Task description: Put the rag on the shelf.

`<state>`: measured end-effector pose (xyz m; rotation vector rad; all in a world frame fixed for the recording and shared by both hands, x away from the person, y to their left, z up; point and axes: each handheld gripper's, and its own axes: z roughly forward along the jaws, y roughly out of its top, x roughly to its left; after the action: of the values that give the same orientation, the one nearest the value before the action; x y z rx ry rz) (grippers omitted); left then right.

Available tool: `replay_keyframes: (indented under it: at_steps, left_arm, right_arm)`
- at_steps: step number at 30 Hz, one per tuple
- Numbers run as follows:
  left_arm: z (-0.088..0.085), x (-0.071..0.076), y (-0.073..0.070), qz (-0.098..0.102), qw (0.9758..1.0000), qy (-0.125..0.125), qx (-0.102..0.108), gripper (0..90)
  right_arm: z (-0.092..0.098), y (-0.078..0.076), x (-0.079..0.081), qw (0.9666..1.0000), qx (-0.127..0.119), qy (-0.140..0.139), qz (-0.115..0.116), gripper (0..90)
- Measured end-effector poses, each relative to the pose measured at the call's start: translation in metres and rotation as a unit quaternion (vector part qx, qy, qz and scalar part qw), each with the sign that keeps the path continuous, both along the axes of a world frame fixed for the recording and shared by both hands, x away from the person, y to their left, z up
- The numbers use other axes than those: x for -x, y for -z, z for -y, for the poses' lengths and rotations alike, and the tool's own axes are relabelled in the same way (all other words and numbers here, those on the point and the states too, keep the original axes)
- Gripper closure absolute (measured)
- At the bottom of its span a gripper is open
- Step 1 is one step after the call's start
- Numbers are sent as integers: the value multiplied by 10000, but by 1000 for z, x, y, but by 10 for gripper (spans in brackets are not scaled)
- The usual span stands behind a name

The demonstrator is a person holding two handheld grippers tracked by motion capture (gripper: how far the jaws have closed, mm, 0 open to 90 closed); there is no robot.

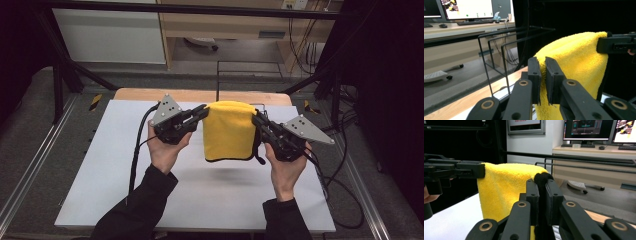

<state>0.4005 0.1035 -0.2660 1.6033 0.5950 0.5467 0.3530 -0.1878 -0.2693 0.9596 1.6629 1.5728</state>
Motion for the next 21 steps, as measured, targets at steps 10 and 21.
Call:
replay_keyframes:
  at_steps: [10, 21]
  left_arm:
    - [9, -8, -14, 94, 9998, -17, 152, 832]
    - [17, -18, -32, 238, 9990, -30, 368, 832]
  right_arm:
    - [4, -15, -4, 9998, -46, 115, 175, 830]
    - [8, -31, -10, 9989, -107, 238, 393, 830]
